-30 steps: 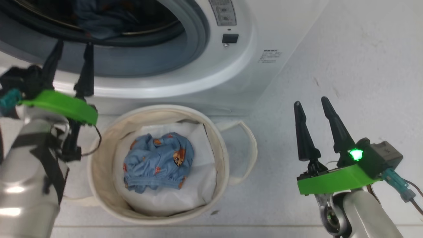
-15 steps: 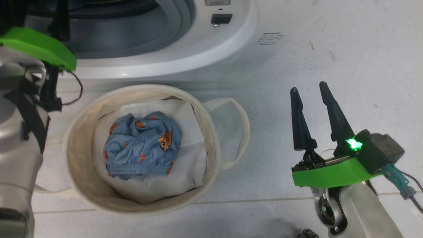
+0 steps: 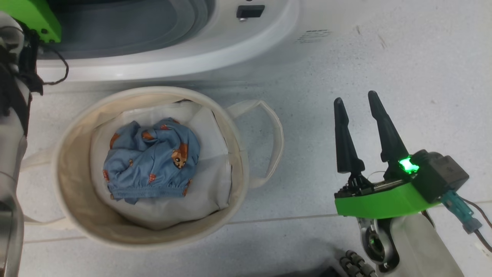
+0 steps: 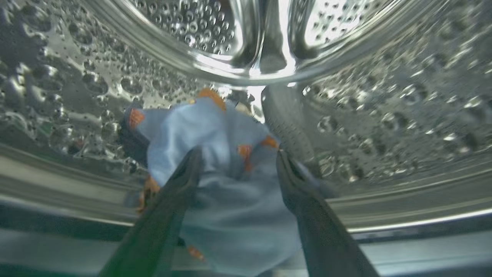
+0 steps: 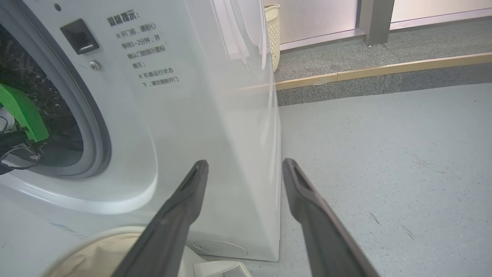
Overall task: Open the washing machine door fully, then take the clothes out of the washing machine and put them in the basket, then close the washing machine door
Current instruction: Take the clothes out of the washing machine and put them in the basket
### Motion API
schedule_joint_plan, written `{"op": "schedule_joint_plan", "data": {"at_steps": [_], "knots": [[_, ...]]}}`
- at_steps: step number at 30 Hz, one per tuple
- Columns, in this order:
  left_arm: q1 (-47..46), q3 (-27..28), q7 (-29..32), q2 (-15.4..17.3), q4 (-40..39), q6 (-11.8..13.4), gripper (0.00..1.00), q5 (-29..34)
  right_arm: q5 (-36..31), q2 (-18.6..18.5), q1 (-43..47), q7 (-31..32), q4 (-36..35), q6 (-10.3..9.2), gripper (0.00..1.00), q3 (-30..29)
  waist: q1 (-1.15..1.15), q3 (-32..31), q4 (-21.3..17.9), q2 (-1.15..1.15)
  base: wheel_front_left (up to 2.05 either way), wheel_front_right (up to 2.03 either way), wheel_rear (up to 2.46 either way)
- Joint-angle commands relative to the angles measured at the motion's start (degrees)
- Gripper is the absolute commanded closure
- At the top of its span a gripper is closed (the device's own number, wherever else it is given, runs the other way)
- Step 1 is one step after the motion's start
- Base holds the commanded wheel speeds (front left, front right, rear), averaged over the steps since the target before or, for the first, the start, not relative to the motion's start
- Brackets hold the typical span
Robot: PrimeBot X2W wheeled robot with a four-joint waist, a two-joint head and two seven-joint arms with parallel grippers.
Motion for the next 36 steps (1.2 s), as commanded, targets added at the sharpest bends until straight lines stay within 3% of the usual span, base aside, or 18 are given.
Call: {"op": "schedule_joint_plan", "data": {"at_steps": [1, 7, 8, 9, 23, 36], "knots": [[-1.6, 0.4, 1.2, 2.1, 0.2, 1.0, 0.0, 0.5, -0.7, 0.5, 0.2, -0.3, -2.0, 0.06, 0.0, 1.3, -0.01, 0.2, -0.2, 0.0, 0.0, 0.0, 0.0], [-1.8, -1.5, 8.4, 1.5, 3.3, 3.5, 0.0, 1.5, -0.9, 0.8, 0.1, -0.3, -1.7, 0.06, 0.0, 1.0, -0.01, 0.1, -0.3, 0.0, 0.0, 0.0, 0.0], [-1.7, -1.8, 9.2, 1.5, 3.5, 3.8, 0.4, 1.7, -1.0, 0.8, 0.1, -0.3, -1.6, 0.06, 0.0, 1.0, -0.01, 0.0, -0.3, 0.0, 0.0, 0.0, 0.0], [-1.6, -1.9, 9.8, 1.5, 3.6, 4.0, 1.0, 1.8, -1.0, 0.9, 0.1, -0.3, -1.4, 0.06, 0.0, 1.0, -0.01, -0.1, -0.2, 0.0, 0.0, 0.0, 0.0], [1.0, -2.0, 7.4, -0.6, 4.2, 2.9, 1.0, -0.1, -0.1, -0.1, -0.7, -0.3, 0.6, 0.06, 0.0, 1.5, -0.01, -4.9, 1.1, 0.0, 0.0, 0.0, 0.0], [1.0, -2.7, 7.0, -0.5, 4.4, 2.6, 1.0, -0.6, 0.6, -0.1, -0.7, -0.3, 1.1, 0.06, 0.0, 1.6, -0.01, -6.4, 0.6, 0.0, 0.0, 0.0, 0.0]]}}
